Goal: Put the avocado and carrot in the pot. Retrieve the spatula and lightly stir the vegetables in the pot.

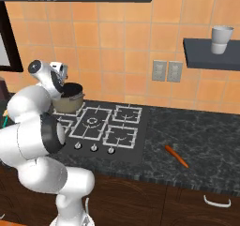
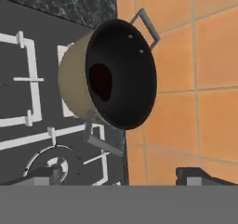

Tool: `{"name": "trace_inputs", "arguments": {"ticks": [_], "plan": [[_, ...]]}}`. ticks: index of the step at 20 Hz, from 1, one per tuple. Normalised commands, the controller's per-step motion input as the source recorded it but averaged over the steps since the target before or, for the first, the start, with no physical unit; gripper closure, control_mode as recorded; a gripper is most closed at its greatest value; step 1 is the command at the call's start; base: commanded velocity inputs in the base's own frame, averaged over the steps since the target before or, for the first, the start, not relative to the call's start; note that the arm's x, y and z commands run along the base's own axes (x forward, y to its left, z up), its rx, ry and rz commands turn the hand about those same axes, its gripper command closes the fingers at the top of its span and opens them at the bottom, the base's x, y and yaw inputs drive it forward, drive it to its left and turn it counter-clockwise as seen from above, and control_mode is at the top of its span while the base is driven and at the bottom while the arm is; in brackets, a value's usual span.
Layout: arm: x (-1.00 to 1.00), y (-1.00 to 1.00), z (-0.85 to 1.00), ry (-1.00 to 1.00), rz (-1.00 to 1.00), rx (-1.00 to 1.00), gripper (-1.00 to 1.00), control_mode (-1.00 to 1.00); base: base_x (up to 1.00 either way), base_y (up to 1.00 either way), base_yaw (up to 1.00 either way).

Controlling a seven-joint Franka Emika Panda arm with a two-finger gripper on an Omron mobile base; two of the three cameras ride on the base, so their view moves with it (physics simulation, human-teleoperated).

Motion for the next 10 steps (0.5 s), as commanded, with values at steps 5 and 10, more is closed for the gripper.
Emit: {"name": "trace_inputs", "arguments": {"ticks": [5, 10], "plan": [[-0.75, -0.63, 0.47, -0.01, -0.03, 0.02, -1.0, -1.0, 0.0, 0.0, 0.0], [-0.57, -0.71, 0.14, 0.0, -0.05, 0.07, -1.0, -1.0, 0.0, 0.0, 0.0]]}}
